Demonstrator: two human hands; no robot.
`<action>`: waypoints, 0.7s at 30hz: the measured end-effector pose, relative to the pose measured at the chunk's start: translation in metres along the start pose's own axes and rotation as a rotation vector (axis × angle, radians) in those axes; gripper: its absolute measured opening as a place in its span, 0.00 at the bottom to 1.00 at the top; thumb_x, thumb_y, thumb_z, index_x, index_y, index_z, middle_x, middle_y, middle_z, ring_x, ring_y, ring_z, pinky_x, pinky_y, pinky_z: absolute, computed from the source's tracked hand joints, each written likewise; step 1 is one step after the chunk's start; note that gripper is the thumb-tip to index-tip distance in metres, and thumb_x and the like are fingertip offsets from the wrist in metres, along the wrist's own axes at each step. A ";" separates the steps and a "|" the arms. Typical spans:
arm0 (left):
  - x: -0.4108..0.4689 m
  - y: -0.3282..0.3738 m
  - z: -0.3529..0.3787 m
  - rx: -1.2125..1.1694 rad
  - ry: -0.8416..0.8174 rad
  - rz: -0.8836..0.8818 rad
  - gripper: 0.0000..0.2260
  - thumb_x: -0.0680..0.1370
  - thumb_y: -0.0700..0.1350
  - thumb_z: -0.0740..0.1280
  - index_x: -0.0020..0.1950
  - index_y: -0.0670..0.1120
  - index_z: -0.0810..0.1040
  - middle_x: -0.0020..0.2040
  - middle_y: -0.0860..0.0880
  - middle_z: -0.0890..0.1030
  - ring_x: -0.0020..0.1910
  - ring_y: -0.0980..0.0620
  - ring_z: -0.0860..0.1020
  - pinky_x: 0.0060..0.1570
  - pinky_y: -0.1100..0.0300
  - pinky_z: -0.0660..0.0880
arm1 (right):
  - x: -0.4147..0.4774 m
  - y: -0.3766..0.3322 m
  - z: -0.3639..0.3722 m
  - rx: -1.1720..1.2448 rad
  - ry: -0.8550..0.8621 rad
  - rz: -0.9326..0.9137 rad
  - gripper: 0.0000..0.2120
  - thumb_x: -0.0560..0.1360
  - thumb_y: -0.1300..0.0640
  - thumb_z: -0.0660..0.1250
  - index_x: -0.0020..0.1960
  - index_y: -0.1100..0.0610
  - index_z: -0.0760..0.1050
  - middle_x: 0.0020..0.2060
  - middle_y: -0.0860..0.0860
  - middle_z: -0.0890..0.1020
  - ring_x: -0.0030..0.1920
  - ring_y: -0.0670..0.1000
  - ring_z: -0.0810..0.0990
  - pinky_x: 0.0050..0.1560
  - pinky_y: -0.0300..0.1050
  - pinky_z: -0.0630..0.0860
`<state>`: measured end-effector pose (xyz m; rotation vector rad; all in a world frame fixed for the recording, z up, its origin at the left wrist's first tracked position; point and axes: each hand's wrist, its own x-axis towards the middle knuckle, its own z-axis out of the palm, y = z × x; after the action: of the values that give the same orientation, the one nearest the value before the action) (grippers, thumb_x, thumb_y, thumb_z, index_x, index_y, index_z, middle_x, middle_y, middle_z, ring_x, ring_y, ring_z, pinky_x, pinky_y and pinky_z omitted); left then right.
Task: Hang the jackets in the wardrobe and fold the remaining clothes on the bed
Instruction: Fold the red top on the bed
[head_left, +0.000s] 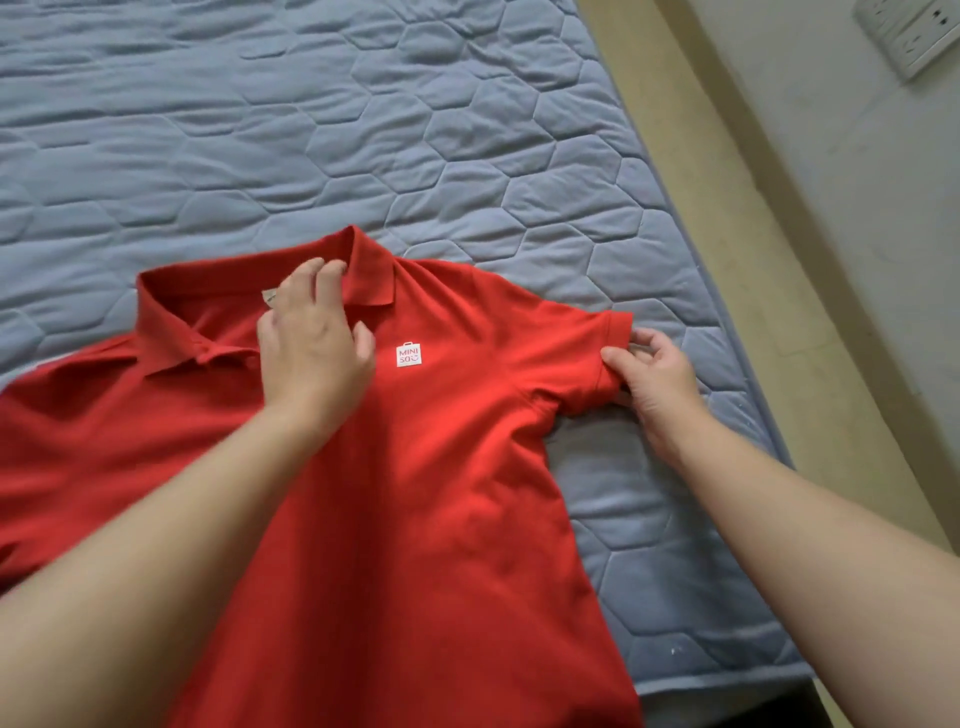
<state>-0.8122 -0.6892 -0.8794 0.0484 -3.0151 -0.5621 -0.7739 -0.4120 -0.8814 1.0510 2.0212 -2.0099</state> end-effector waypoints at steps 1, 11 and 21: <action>-0.022 -0.007 -0.014 -0.028 0.012 0.021 0.26 0.71 0.40 0.66 0.69 0.42 0.67 0.69 0.42 0.68 0.69 0.43 0.66 0.63 0.45 0.64 | -0.008 -0.011 0.005 -0.072 0.046 -0.114 0.11 0.74 0.70 0.65 0.48 0.55 0.71 0.41 0.54 0.80 0.37 0.45 0.77 0.43 0.41 0.76; -0.180 -0.197 -0.123 -0.136 0.088 -0.940 0.27 0.71 0.39 0.73 0.66 0.35 0.67 0.63 0.32 0.70 0.64 0.34 0.69 0.63 0.40 0.66 | -0.123 -0.058 0.070 -0.414 -0.038 -0.525 0.16 0.74 0.63 0.66 0.60 0.54 0.71 0.35 0.48 0.74 0.28 0.39 0.73 0.32 0.29 0.68; -0.143 -0.243 -0.114 -1.207 0.141 -1.362 0.06 0.79 0.47 0.64 0.43 0.48 0.73 0.43 0.51 0.77 0.38 0.55 0.75 0.38 0.58 0.72 | -0.115 0.022 0.125 -1.190 -0.390 -0.361 0.22 0.74 0.60 0.66 0.68 0.58 0.69 0.62 0.59 0.75 0.64 0.57 0.72 0.64 0.46 0.66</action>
<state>-0.6563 -0.9507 -0.8705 1.8462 -1.5668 -2.0543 -0.7239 -0.5741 -0.8548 0.0389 2.5775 -0.6255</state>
